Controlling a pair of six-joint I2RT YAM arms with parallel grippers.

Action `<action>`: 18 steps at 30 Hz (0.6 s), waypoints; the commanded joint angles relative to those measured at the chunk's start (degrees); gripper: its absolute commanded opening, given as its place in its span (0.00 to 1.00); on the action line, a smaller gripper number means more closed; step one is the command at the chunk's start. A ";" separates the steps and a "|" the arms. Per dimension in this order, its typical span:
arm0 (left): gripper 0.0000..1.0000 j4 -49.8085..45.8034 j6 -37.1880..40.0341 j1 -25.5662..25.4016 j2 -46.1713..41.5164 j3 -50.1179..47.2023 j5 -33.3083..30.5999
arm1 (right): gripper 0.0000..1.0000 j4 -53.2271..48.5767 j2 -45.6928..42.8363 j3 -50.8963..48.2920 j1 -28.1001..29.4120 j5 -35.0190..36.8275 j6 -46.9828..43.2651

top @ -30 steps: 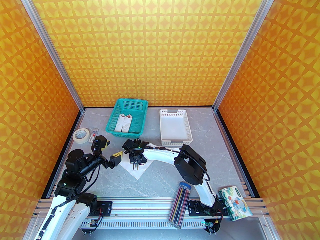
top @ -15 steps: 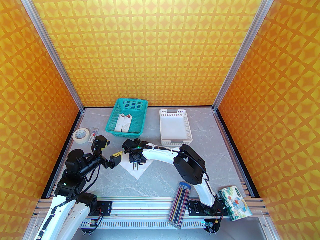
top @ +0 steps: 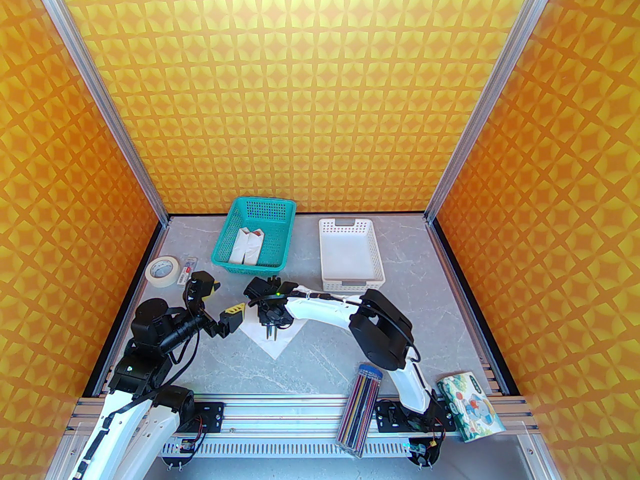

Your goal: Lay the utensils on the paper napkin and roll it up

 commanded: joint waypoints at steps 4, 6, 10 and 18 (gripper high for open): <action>0.99 1.50 -5.05 -0.26 0.45 0.60 -2.06 | 0.35 -1.85 -10.93 -2.91 -0.38 6.40 -5.00; 0.99 0.65 -7.86 -0.25 0.95 1.55 -2.98 | 0.35 -1.24 -14.25 -5.92 -1.60 6.83 -5.63; 0.99 -7.00 -14.54 -0.30 3.74 6.18 -5.73 | 0.35 0.50 -21.06 -13.08 -4.96 7.02 -7.15; 0.99 -23.19 -34.41 -0.25 9.55 11.54 -5.90 | 0.40 3.28 -33.62 -23.38 -8.45 10.55 -11.89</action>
